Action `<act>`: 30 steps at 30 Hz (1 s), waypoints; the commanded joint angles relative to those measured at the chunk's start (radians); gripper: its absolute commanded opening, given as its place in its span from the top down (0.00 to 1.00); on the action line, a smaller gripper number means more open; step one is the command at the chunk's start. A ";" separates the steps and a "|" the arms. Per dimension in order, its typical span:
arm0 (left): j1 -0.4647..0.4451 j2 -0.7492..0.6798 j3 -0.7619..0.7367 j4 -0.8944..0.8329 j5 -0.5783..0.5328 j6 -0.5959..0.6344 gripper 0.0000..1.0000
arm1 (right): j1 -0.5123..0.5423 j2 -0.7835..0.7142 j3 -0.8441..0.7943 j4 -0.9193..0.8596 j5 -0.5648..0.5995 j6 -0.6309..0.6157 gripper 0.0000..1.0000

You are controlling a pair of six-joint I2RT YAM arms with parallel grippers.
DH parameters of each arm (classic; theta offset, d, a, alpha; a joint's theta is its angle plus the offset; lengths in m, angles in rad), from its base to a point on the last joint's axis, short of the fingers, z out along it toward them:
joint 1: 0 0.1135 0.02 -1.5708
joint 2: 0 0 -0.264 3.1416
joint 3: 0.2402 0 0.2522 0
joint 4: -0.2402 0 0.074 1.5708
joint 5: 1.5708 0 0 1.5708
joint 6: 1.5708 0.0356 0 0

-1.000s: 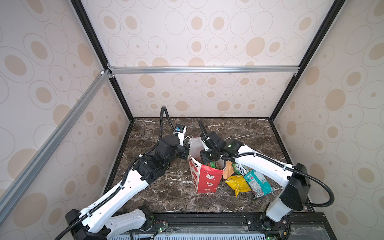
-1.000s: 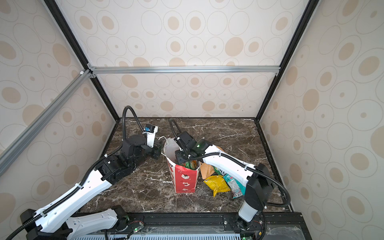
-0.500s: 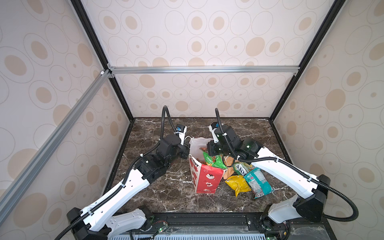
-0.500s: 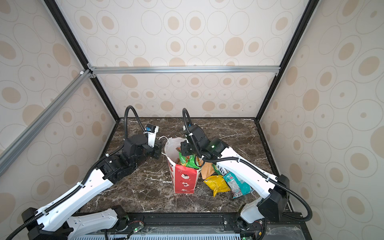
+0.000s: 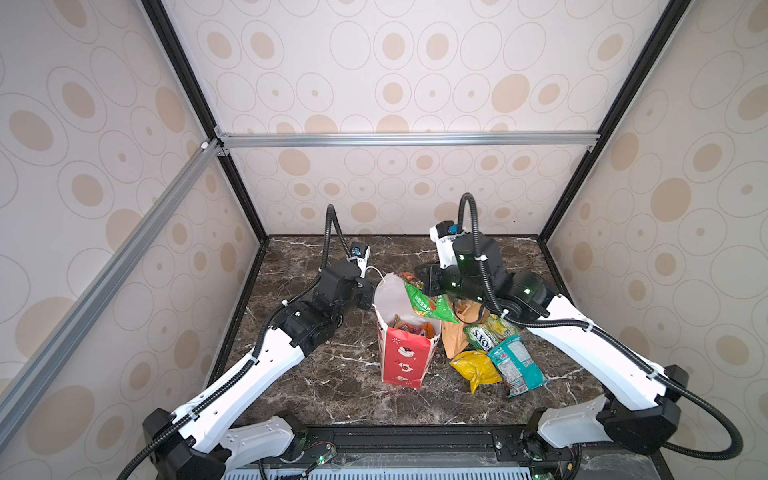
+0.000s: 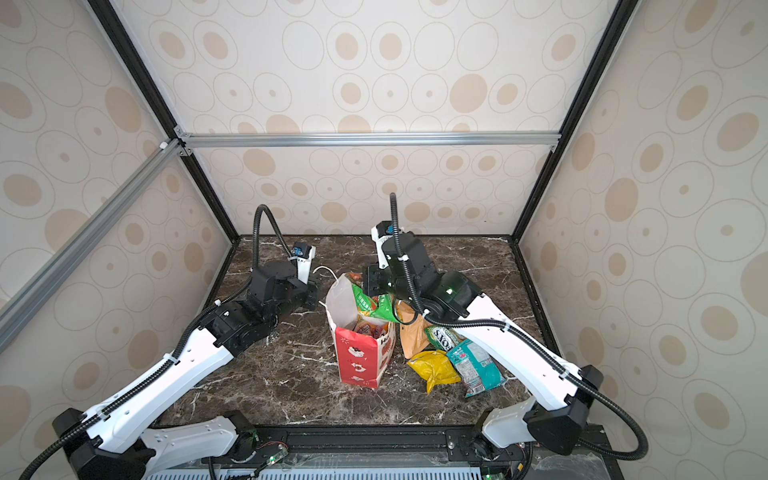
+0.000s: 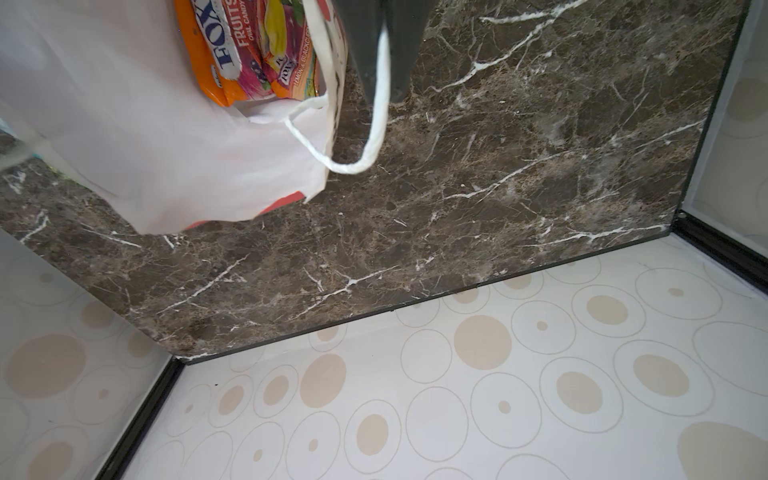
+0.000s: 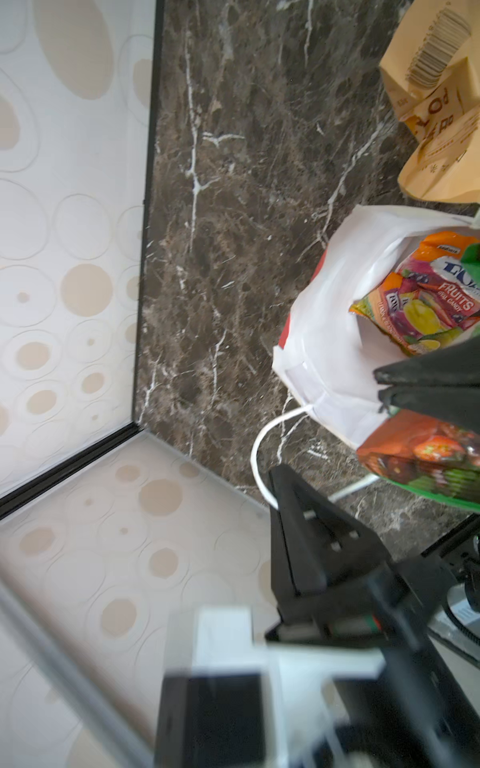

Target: Take the snacks out of the paper bag

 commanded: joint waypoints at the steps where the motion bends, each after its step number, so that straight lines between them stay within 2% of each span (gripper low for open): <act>1: 0.037 0.008 0.050 0.005 -0.020 0.052 0.98 | -0.005 -0.059 0.024 0.049 -0.017 0.029 1.00; 4: 0.069 0.014 0.056 -0.012 -0.046 0.065 0.98 | -0.005 -0.117 0.013 0.049 0.003 0.029 1.00; 7: 0.080 0.011 0.066 -0.049 -0.115 0.066 0.98 | -0.005 -0.196 -0.027 0.042 0.073 0.021 1.00; 10: 0.086 -0.022 0.049 -0.052 -0.135 0.045 0.97 | -0.004 -0.277 -0.084 0.023 0.165 0.017 1.00; 21: 0.086 -0.127 -0.028 -0.075 -0.017 -0.050 0.92 | -0.005 -0.472 -0.358 -0.053 0.406 0.080 1.00; 25: 0.086 -0.169 -0.042 -0.060 0.035 -0.064 0.89 | -0.006 -0.456 -0.424 -0.064 0.420 0.100 1.00; 30: 0.086 -0.209 -0.063 -0.003 0.160 -0.077 0.78 | -0.005 -0.379 -0.510 0.040 0.332 0.102 1.00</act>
